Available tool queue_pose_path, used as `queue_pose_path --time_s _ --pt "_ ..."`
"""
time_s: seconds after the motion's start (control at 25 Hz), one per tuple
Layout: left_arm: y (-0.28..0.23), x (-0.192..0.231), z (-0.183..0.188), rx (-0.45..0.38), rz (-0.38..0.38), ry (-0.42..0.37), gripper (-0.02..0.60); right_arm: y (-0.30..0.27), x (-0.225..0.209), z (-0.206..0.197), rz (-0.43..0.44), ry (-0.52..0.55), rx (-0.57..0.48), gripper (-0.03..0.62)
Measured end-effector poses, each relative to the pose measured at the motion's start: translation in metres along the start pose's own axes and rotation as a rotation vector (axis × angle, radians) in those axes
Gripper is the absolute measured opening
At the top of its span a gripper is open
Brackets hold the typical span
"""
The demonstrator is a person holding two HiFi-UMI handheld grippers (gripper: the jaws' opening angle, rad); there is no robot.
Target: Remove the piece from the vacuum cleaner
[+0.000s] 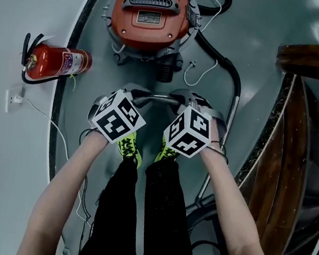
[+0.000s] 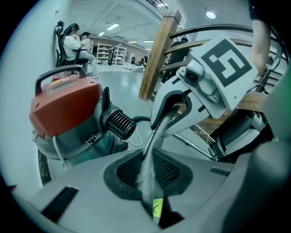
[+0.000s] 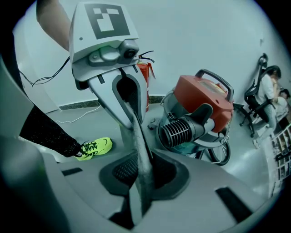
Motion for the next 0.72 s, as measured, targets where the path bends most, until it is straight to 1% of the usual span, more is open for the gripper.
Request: queue_pose_path --time_s 0.28,0.52,0.72 --pt "0.010 -0.021 -0.010 0.000 -0.002 0.001 0.058 0.013 0.022 0.000 0.006 -0.007 -0.010 0.064" --pt "0.013 -0.034 -0.020 -0.004 0.022 0.011 0.058 0.014 0.037 -0.002 0.007 -0.009 -0.017 0.064" --pt "0.003 -0.045 -0.037 0.013 0.005 0.022 0.058 0.003 0.056 -0.006 0.031 0.005 -0.003 0.064"
Point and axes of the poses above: the fingertips, and each gripper's own axes: y backward along the fingers, x to its left, z out of its top, the point moved 2 cm from there along y, backward along the fingers, and after that the axes turned 9 degrees about x, right-handed, at the moved point
